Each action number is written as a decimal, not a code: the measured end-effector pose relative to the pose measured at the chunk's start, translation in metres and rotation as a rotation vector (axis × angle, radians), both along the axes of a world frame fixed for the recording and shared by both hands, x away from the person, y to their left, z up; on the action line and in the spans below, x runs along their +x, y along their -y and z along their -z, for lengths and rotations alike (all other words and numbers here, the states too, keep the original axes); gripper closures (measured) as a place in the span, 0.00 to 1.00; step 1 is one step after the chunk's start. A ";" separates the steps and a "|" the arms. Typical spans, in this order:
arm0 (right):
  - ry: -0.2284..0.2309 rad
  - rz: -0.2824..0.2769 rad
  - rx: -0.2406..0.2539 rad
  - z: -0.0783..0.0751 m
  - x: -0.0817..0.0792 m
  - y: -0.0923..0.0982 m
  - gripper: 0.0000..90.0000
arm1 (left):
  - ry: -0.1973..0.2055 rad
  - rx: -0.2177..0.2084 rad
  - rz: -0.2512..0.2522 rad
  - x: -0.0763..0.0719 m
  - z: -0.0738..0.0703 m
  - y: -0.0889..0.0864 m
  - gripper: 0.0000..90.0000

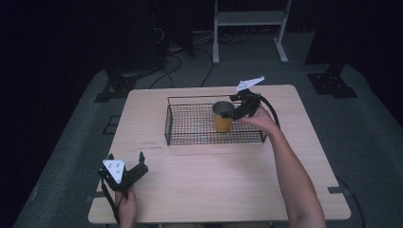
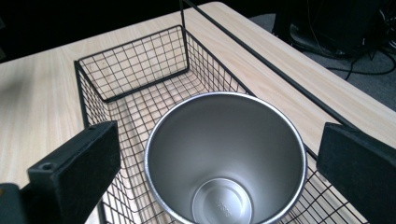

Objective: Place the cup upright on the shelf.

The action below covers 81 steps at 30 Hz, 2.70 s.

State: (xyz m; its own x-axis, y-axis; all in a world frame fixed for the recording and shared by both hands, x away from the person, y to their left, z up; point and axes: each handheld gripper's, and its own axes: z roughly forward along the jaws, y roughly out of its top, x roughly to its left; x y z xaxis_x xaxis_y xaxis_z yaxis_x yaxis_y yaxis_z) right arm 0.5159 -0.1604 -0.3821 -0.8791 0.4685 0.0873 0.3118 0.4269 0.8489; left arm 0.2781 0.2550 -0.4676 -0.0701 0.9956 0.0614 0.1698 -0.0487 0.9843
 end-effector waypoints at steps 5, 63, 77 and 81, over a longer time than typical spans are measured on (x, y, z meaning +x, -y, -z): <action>0.010 -0.010 0.004 -0.004 -0.005 0.002 0.00 | 0.000 0.002 0.001 0.000 0.000 0.000 0.00; 0.026 -0.076 0.070 -0.023 -0.063 0.036 0.00 | 0.001 0.005 0.005 0.000 0.000 0.001 0.00; 0.005 -0.074 0.077 -0.015 -0.075 0.049 0.00 | 0.001 0.005 0.006 0.000 0.000 0.001 0.00; 0.010 -0.078 0.080 -0.014 -0.079 0.049 0.00 | 0.001 0.005 0.005 0.000 0.000 0.001 0.00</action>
State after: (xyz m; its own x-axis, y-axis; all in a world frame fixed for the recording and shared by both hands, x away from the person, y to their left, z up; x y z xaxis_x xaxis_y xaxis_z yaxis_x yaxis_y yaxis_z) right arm 0.4369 -0.2095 -0.3681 -0.9137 0.3903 0.1131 0.2719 0.3802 0.8840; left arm 0.2778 0.2542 -0.4676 -0.0648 0.9957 0.0663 0.1690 -0.0545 0.9841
